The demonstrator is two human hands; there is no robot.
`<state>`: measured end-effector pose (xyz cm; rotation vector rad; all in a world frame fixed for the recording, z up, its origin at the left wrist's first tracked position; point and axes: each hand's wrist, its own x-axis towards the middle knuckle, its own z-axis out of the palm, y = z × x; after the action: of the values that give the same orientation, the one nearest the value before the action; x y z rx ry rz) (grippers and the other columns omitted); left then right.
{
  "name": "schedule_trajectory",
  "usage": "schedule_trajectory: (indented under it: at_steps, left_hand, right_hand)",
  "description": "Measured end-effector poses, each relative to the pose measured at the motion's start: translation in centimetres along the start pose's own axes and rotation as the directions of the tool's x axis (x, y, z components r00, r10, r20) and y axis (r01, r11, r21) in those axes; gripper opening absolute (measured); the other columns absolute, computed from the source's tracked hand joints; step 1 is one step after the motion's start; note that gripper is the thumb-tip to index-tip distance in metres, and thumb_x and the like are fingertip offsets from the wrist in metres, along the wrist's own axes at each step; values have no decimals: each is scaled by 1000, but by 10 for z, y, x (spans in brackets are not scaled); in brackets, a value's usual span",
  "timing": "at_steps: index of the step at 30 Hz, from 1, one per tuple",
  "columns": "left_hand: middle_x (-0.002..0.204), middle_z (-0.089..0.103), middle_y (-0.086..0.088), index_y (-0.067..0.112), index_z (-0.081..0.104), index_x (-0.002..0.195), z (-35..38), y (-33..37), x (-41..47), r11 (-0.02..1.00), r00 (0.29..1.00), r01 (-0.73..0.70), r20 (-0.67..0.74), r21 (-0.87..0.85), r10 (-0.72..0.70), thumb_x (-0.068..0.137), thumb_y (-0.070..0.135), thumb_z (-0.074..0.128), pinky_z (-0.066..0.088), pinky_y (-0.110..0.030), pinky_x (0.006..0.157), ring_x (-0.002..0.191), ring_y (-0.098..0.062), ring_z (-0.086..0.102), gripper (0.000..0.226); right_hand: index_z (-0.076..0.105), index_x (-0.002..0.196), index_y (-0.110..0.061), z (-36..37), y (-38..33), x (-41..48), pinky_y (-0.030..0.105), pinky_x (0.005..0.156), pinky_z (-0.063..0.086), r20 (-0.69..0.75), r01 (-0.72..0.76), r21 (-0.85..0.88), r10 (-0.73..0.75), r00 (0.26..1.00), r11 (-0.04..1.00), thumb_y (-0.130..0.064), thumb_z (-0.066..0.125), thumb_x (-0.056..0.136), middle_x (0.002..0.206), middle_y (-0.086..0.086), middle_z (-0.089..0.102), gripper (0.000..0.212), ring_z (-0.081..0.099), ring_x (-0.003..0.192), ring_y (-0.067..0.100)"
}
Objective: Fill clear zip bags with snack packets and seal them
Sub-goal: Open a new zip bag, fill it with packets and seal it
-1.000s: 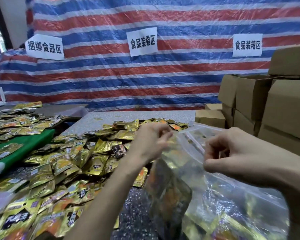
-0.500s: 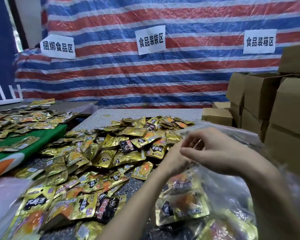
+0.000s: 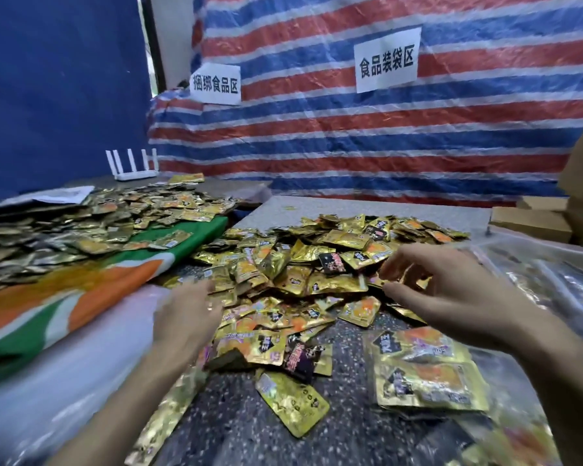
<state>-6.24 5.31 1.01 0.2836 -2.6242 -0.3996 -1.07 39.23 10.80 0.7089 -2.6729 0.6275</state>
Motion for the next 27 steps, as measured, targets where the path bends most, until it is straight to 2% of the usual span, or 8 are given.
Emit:
schedule_trajectory:
  at_steps: [4,8,11,15,18,20,23,27]
  left_hand:
    - [131,60,-5,19,61,126,6,-81,5,886,934,251,145,390,-328,94,36,53,46,-30,94,120,-25,57,37]
    - [118,67,1,23,61,110,15,-113,-3,852,923,263,140,453,-359,94,20,49,44,-26,76,110,-21,64,20]
    - [104,70,-4,19,62,91,10,-117,-6,867,924,316,81,386,-374,88,11,52,35,-28,63,98,-27,65,13]
    - [89,68,-14,12,69,76,-2,-122,0,911,914,404,-66,83,-400,86,7,53,45,-35,71,81,-37,60,19]
    - [98,70,-18,20,75,91,-19,-109,6,920,909,392,-154,5,-387,90,17,57,51,-45,80,89,-42,62,18]
    - [89,71,-11,23,76,94,-30,-92,7,945,920,323,-220,-46,-325,92,27,60,52,-44,76,82,-37,63,17]
    - [73,69,5,23,72,85,-42,-48,4,971,944,52,-305,-234,-124,92,30,69,45,-26,57,61,-12,60,10]
    - [87,69,20,23,68,81,-57,33,-16,772,891,-398,-407,-495,199,83,16,77,57,-22,62,74,1,67,12]
  right_hand:
    - [61,97,-38,2,-1,-1,19,68,47,27,19,7,-19,999,1000,-52,53,85,93,-21,62,20,56,89,-7]
    - [62,94,-41,3,0,-2,19,66,47,71,24,37,-26,997,999,-55,52,83,91,-22,63,21,58,90,-6]
    - [63,94,-40,2,0,-3,20,67,47,78,27,44,-30,996,999,-52,55,85,89,-22,65,17,60,87,-3]
    - [63,93,-39,-2,-1,-5,17,66,45,79,37,30,-39,996,999,-48,58,88,88,-24,64,11,59,90,-5]
    - [64,89,-39,-4,-4,-5,9,74,43,58,53,12,-53,997,999,-44,61,88,96,-34,59,6,55,94,-9]
    - [64,89,-39,-5,-7,-4,7,76,42,53,56,23,-57,997,998,-49,58,86,99,-38,57,12,55,94,-9]
    - [67,92,-36,-5,-11,-4,16,76,50,49,29,133,-36,998,991,-64,48,79,94,-30,65,36,62,90,-3]
    - [71,96,-27,-7,-14,-4,23,69,55,101,-41,394,1,995,918,-61,49,82,91,-9,74,43,69,82,11]
